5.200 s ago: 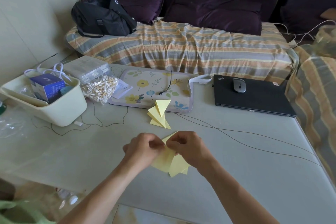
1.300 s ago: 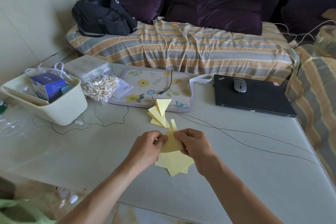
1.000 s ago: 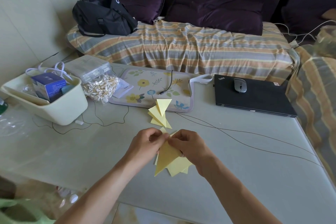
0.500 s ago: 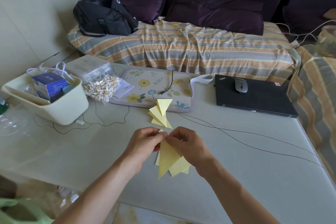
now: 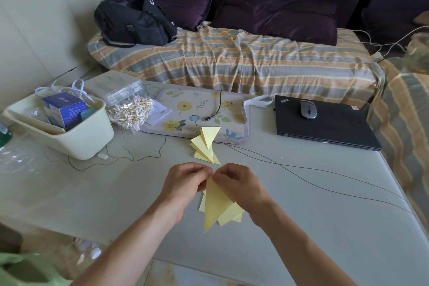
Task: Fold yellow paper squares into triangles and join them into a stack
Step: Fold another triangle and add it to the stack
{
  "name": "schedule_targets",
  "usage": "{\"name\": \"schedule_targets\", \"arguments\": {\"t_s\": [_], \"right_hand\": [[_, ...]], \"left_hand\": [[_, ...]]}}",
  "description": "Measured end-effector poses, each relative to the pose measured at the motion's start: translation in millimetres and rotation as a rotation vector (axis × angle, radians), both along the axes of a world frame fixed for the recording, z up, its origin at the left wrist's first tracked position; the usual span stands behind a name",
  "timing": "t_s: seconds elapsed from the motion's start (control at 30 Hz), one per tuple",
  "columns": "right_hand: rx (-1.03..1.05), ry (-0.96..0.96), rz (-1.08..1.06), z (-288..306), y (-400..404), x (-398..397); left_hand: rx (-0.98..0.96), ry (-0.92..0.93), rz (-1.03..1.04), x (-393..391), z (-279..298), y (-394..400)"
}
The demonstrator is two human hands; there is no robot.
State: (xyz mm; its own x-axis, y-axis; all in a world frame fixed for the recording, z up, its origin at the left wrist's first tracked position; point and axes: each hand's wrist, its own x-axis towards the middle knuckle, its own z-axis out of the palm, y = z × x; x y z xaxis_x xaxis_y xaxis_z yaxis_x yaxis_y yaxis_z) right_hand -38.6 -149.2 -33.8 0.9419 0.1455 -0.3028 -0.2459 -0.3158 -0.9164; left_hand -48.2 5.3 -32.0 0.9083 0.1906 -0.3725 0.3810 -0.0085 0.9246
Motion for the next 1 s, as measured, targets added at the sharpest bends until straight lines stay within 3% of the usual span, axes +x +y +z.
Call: {"name": "schedule_targets", "arguments": {"t_s": [0.2, 0.33, 0.53, 0.67, 0.73, 0.87, 1.0], "right_hand": [[-0.064, 0.115, 0.005, -7, -5, 4], [-0.098, 0.131, -0.02, -9, -7, 4], [-0.065, 0.101, -0.017, -10, -7, 4], [0.037, 0.0, -0.033, -5, -2, 1], [0.034, -0.037, -0.05, -4, -1, 2], [-0.026, -0.082, -0.069, -6, -1, 3], [-0.047, -0.12, -0.065, -8, 0, 4]], "left_hand": [[0.024, -0.049, 0.23, 6, 3, 9], [0.046, -0.06, 0.275, 6, 3, 8], [0.096, -0.077, 0.22, 5, -2, 8], [0.022, -0.102, 0.018, -1, -2, 1], [0.086, -0.132, -0.016, -1, -2, -1], [0.444, -0.266, 0.009, -3, -3, 0], [0.516, -0.326, -0.007, -5, -1, -3]]}}
